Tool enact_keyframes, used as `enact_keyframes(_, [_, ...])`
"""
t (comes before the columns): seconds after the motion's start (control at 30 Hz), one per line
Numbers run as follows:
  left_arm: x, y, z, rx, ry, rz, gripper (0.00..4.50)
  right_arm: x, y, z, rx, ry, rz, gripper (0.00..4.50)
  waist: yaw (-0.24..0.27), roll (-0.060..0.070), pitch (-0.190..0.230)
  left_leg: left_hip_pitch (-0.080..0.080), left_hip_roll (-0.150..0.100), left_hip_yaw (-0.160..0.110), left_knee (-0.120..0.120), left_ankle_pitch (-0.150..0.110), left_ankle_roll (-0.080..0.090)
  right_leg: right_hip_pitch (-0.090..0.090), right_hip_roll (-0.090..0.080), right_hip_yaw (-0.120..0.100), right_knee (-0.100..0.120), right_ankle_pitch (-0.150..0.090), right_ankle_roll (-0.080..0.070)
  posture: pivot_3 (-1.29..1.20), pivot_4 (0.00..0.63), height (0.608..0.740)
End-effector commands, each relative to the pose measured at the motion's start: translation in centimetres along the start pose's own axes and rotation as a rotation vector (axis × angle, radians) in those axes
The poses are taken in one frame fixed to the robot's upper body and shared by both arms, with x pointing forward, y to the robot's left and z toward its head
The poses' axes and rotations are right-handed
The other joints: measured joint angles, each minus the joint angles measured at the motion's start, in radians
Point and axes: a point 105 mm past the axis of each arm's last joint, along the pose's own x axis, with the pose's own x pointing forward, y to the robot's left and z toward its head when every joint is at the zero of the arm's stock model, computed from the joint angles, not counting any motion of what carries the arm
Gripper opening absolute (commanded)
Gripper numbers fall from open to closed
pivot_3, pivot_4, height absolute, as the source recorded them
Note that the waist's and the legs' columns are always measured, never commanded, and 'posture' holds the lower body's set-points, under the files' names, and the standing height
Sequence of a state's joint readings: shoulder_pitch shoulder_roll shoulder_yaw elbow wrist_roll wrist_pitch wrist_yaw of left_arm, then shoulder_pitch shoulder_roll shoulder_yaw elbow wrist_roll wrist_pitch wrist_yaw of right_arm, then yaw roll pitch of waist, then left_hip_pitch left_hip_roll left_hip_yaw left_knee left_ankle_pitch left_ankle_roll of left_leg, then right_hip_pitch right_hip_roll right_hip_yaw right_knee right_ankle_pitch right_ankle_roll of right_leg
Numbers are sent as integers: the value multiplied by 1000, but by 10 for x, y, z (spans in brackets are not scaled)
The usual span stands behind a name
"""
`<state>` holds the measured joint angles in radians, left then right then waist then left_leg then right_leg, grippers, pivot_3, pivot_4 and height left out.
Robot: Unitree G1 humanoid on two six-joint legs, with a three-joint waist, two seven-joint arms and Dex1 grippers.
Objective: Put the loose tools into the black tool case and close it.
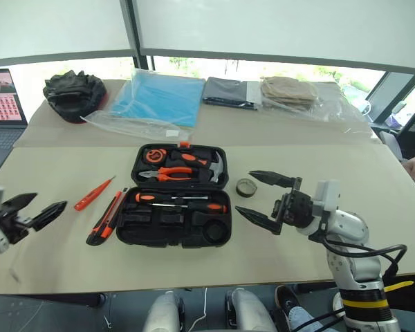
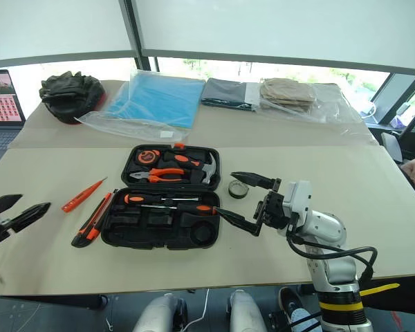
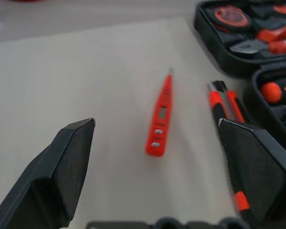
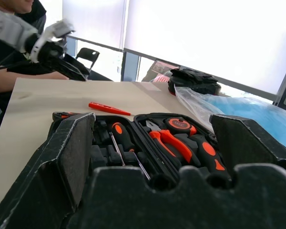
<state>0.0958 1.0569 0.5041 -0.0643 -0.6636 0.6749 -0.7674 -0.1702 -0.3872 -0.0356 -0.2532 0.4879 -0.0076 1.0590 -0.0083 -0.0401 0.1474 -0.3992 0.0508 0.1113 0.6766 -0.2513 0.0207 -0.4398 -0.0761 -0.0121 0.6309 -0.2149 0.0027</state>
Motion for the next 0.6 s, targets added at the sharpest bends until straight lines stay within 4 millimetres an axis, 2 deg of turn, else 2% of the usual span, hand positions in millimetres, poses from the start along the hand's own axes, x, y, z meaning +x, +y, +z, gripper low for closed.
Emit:
enact_keyframes(0.03, [26, 2, -8, -6, 161, -17, 4500, 8, 1, 13, -35, -41, 18, 4472, -1, 1, 1, 1, 0, 1, -1, 0, 0, 0, 0, 1, 0, 0, 0, 0, 150, 740])
enact_keyframes(0.23, [49, 19, -14, 26, 275, 19, 4500, 10, 0, 18, -47, -49, 12, 4472, -9, 1, 1, -1, 0, 2, -1, 0, -2, -1, 3, 0, 1, -1, -1, 0, 150, 740])
enact_keyframes(0.4, [60, 17, -22, 7, 300, -33, 4500, 8, -2, 19, -56, -43, -10, 4472, -3, 1, 1, -2, -1, 5, 0, -1, -1, 0, 2, -1, 1, -1, -1, 0, 150, 740])
enact_keyframes(0.43, [63, 15, -23, -3, 292, -47, 3968, 8, -2, 19, -58, -44, -15, 4500, -3, 1, 1, -1, -1, 5, 0, -1, -1, 0, 2, -1, 1, -1, -1, 0, 150, 740])
enact_keyframes(0.5, [67, 12, -23, -5, 274, -73, 3409, 8, -1, 21, -61, -45, -21, 4500, 0, 1, 1, -1, -1, 4, 0, -1, -1, 0, 2, -1, 2, -1, 0, 0, 150, 740])
enact_keyframes(0.6, [70, 11, -23, -22, 244, -94, 2278, 8, 1, 22, -59, -42, -24, 4500, 7, 1, 1, 0, -2, 4, 1, -1, -1, 1, 1, -1, 2, -1, 0, 0, 150, 740])
